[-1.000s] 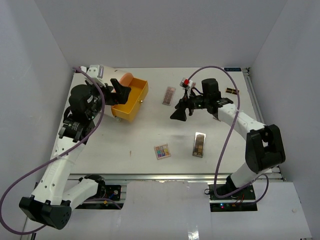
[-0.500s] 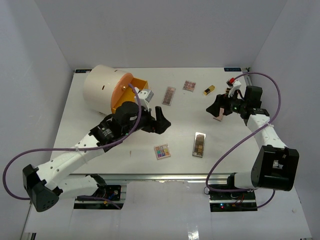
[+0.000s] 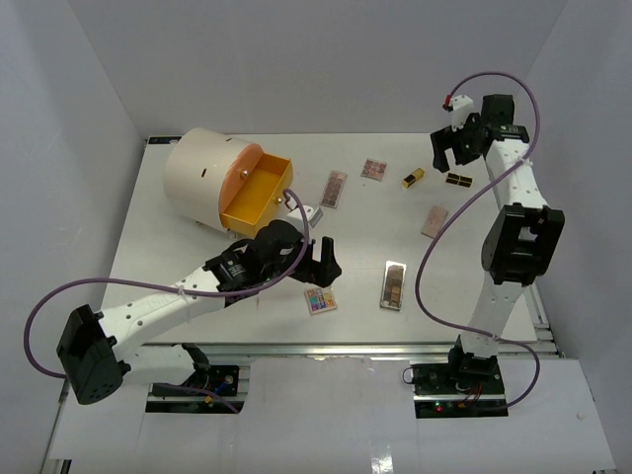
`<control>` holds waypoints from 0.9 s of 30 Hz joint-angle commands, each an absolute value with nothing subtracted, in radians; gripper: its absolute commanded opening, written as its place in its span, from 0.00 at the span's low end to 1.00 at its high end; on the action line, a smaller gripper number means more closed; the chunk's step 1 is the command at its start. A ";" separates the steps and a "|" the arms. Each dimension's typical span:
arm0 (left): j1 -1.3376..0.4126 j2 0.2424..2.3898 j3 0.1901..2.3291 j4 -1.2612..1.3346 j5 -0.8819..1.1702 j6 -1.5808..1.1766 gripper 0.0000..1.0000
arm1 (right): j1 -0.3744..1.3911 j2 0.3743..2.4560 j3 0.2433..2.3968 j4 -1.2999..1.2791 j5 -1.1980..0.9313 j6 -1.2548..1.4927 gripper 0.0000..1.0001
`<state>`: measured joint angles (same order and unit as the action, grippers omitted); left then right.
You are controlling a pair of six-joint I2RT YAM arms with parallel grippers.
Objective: Organize the makeup
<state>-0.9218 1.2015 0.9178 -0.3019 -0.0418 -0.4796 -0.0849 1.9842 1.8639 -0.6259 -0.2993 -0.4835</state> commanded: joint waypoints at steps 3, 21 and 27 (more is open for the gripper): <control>-0.925 1.101 0.879 -0.264 -0.068 -0.458 0.98 | -0.086 2.162 2.081 -0.897 -0.181 -0.696 0.97; -1.012 1.464 0.935 -0.529 -0.391 -0.992 0.98 | -0.012 1.473 1.143 -0.411 -0.893 -0.223 0.99; -1.035 1.629 1.040 -0.549 -0.425 -1.060 0.98 | -0.012 1.406 1.037 -0.367 -0.880 -0.234 0.99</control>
<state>-1.0230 1.5836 0.9649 -0.5262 -0.3553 -0.9602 -0.0071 1.4344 1.0802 -0.4558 -0.8591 -0.2646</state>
